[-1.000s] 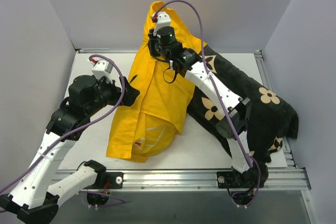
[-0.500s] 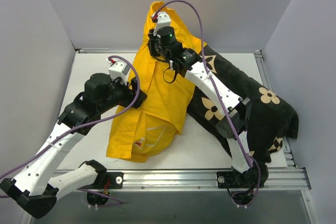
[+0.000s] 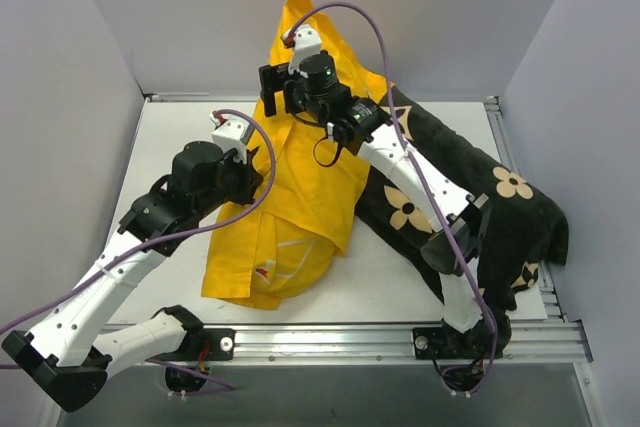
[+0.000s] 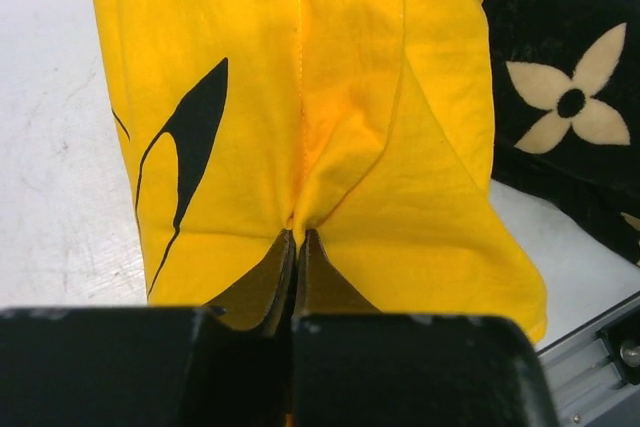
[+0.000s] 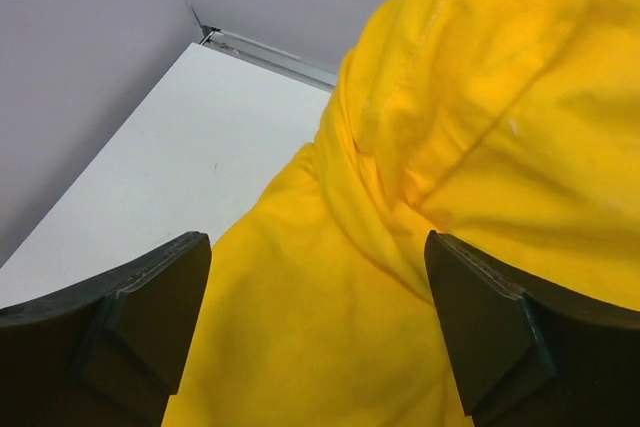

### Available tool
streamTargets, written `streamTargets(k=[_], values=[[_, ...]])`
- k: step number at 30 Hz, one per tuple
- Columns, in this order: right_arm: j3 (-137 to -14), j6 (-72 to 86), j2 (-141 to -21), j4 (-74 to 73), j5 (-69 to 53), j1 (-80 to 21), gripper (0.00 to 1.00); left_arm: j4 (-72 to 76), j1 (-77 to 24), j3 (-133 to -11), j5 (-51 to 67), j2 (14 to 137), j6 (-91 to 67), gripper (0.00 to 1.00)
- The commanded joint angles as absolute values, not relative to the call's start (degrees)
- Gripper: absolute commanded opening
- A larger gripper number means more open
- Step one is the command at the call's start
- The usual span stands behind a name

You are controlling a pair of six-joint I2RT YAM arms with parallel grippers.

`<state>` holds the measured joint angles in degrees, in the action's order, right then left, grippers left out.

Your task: Remove the pillowcase from the pillow

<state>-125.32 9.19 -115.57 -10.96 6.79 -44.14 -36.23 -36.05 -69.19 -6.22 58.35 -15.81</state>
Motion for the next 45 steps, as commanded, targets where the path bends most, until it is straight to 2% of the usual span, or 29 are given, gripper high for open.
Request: streamTargets(k=[1,4,6,9,11,14,17,24,26,29,30,31,38,45], values=[[-121.8,7.4,-106.2,-10.7,7.6,-43.2,0.94,-35.7,-36.7,-68.7,-8.6,58.4,-14.2,0.00],[-118.7,7.4,-103.1,-9.8,7.3,-41.8,1.00,-35.8,-36.9,-68.8,-8.7,58.5,-13.8,0.00],[-115.6,8.3,-100.9,-9.8,7.1,-39.5,1.00,-35.7,-37.0,-68.9,-8.7,58.6,-13.6,0.00],[-111.2,13.3,-99.5,-9.1,0.5,-33.1,1.00,-35.7,-37.4,-68.9,-8.4,58.7,-13.4,0.00],[-108.0,16.6,-99.8,-6.6,-11.6,-28.8,1.00,-35.6,-37.6,-69.1,-8.6,58.9,-13.0,0.00],[-107.4,21.4,-103.3,-3.1,-24.5,-22.0,1.00,-35.5,-37.9,-69.3,-8.6,58.9,-12.5,0.00],[-107.7,22.7,-107.0,-0.4,-30.6,-18.7,1.00,-35.6,-38.0,-69.7,-8.6,59.1,-12.0,0.00],[-106.1,27.8,-112.9,10.5,-37.0,-18.5,0.99,-35.5,-38.1,-70.0,-8.8,59.9,-11.8,0.00],[-105.1,29.0,-113.6,12.0,-36.7,-18.5,0.91,-35.5,-38.1,-70.0,-8.9,59.9,-11.9,0.00],[-104.1,30.2,-112.9,12.7,-35.3,-18.7,0.34,-35.4,-38.1,-70.4,-10.8,59.9,-12.1,0.00],[-103.9,30.1,-112.3,12.4,-34.6,-18.9,0.07,-35.4,-38.1,-70.7,-11.8,59.9,-12.1,0.00],[-103.7,29.5,-110.8,11.1,-32.5,-19.2,0.00,-35.5,-38.0,-71.2,-14.6,59.9,-12.3,0.00],[-102.7,21.6,-101.1,3.3,-20.4,-24.1,0.00,-36.0,-34.9,-74.3,-24.7,60.4,-15.3,0.00],[-100.4,16.9,-92.2,0.3,-11.6,-30.1,0.00,-36.1,-22.5,-77.4,-19.3,62.5,-17.8,0.00]])
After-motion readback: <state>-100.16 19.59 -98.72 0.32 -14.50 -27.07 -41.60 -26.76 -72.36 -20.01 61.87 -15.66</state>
